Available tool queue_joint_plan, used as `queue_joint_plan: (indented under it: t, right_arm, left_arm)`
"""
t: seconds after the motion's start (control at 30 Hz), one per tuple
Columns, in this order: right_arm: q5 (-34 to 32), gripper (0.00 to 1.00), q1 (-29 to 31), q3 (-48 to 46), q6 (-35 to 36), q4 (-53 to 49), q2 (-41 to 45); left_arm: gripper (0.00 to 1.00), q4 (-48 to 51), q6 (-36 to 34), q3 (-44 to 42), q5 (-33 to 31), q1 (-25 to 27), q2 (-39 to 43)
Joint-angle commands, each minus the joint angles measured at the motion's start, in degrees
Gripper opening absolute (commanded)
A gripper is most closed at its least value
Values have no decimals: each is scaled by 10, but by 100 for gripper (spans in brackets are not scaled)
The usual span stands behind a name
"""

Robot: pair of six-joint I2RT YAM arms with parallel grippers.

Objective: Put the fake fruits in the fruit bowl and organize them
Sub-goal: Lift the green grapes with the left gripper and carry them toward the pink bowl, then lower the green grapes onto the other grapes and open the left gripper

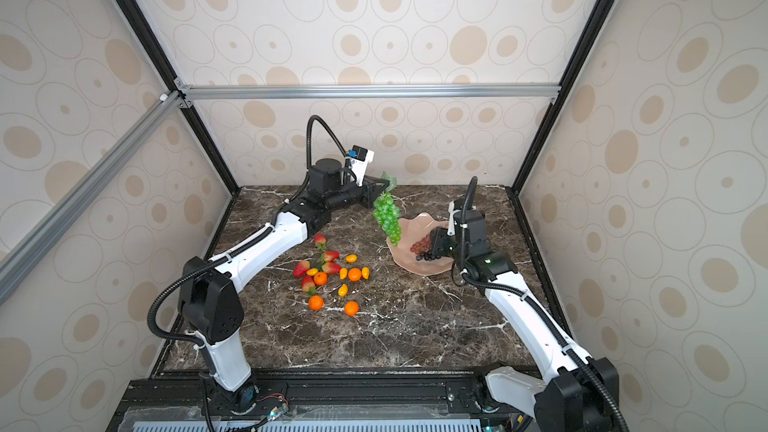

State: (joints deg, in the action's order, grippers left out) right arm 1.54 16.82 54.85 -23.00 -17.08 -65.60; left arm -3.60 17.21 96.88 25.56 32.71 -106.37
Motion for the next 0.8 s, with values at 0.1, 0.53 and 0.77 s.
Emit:
queue_joint_plan:
  t: [0.1,0.53,0.77]
  right_arm:
    - [3,40,-16,-17,15,8,25]
    - [6,40,-45,-35,15,-4,35]
    - [7,40,-53,-41,21,-9,38]
  left_arm:
    - [0,45,-38,97,-13,30,-65]
    - [0,107,-82,228,-59,57,-190]
    - [0,132,-97,263,-86,68,-225]
